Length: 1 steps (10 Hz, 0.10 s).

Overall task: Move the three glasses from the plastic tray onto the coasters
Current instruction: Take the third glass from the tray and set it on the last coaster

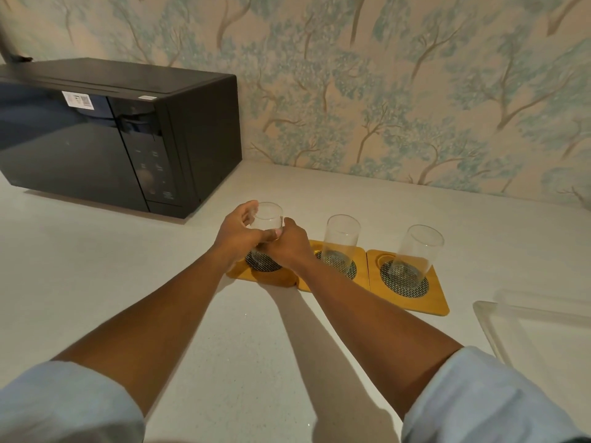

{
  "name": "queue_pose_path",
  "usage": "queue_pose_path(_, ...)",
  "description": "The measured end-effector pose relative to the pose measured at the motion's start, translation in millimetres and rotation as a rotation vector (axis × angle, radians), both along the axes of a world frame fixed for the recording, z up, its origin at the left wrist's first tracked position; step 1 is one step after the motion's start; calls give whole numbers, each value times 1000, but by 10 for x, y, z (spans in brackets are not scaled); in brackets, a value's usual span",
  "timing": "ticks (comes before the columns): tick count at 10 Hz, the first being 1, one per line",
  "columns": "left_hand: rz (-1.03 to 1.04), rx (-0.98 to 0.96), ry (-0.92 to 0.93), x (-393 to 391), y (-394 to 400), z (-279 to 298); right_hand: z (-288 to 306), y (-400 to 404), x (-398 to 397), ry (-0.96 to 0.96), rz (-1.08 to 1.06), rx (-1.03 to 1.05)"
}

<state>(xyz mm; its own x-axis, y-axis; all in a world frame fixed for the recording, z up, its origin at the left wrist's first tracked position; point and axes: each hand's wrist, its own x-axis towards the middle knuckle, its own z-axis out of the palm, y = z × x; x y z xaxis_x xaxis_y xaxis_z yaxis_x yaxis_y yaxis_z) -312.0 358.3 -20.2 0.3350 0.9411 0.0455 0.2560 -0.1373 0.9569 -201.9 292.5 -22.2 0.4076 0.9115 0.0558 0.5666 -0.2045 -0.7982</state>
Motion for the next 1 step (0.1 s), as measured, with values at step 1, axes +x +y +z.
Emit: queue_pose_path(1,55,58,15,-1,-72,62,67,-51,0,-44,-23,-56)
